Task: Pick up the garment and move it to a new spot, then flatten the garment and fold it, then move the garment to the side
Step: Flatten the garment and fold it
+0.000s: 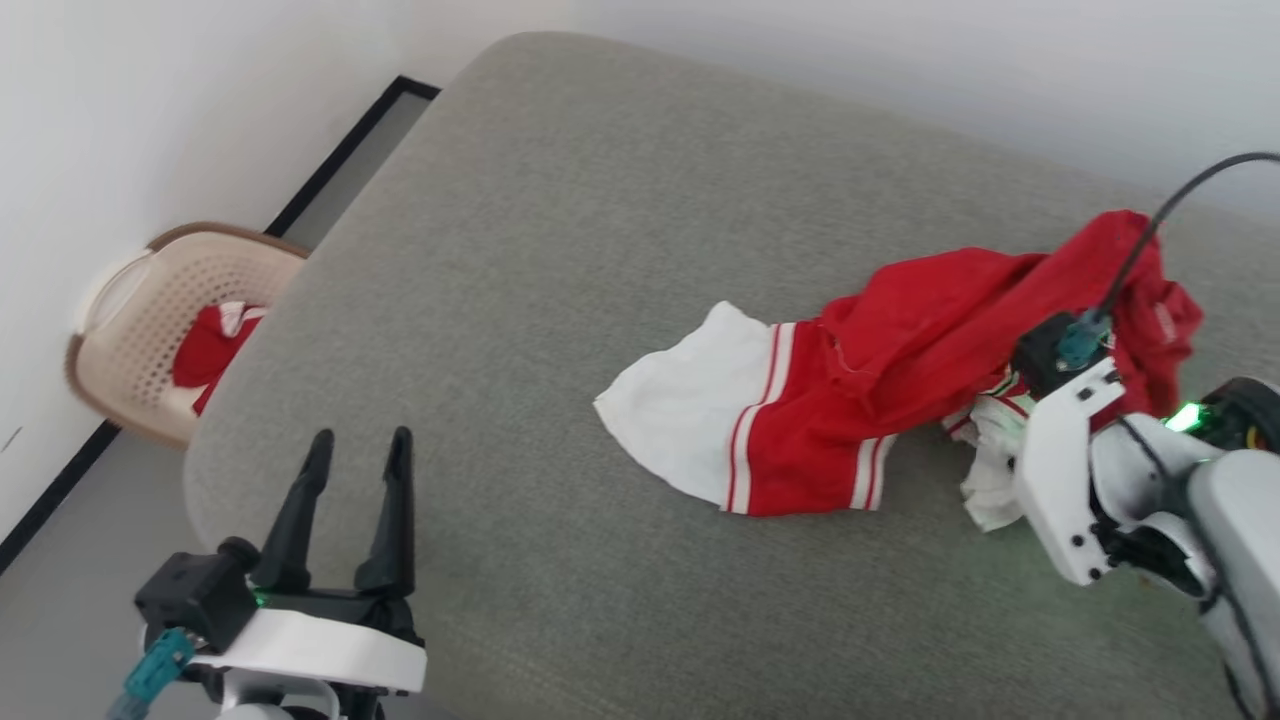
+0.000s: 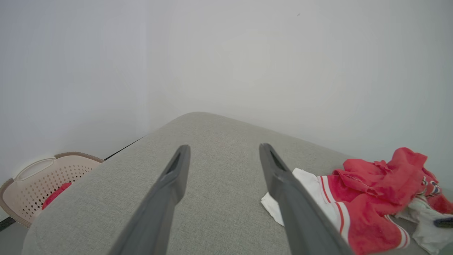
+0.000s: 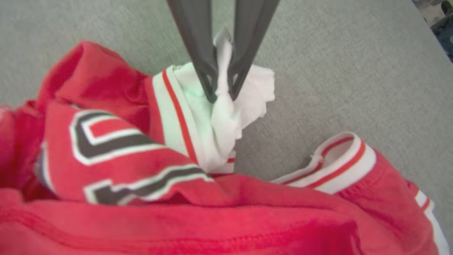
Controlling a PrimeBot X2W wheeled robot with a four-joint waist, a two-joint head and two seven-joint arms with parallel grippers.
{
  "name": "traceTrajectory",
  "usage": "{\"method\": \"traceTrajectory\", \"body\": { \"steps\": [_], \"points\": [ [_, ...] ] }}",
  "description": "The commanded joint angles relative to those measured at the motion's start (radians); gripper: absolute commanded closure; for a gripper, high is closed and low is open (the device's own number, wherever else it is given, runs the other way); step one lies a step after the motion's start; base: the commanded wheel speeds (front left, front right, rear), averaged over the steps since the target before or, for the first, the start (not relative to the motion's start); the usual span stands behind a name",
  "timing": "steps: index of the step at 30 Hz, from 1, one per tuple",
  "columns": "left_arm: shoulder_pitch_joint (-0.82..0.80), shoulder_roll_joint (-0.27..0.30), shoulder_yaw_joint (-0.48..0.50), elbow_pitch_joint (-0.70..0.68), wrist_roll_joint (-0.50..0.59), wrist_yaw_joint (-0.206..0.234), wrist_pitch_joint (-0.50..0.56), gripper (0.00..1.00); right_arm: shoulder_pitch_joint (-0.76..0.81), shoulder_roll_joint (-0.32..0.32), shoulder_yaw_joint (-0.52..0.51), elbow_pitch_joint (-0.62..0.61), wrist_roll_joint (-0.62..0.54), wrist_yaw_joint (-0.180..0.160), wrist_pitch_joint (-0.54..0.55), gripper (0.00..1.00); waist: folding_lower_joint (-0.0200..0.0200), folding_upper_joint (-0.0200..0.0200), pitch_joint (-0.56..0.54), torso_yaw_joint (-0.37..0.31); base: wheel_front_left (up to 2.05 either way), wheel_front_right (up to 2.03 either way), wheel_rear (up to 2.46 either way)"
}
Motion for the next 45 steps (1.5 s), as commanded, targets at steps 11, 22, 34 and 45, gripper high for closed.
{"method": "traceTrajectory", "body": {
  "steps": [11,22,34,45],
  "points": [
    [0.049,-0.006,0.111,-0.043,0.057,-0.003,-0.005,0.00,0.165,-0.039,-0.213,-0.217,0.021,-0.001,0.088,1.00,0.0000,0.0000,-0.045,-0.127,0.00,0.00,0.00],
    [0.072,0.001,0.157,-0.069,0.064,-0.003,-0.005,0.00,0.403,-0.022,-0.451,-0.295,0.002,-0.001,0.162,1.00,0.0000,0.0000,-0.046,-0.204,0.00,0.00,0.00],
    [0.055,0.037,0.120,-0.049,0.038,-0.003,-0.005,0.00,0.379,0.035,-0.409,-0.152,-0.035,-0.001,0.035,0.00,0.0000,0.0000,-0.044,-0.260,0.00,0.00,0.00],
    [0.024,0.223,-0.048,0.055,-0.076,-0.003,0.046,0.00,0.345,0.106,-0.457,-0.334,-0.041,-0.001,-0.027,0.00,0.0000,0.0000,-0.078,-0.415,0.00,0.00,0.00]
  ]
}}
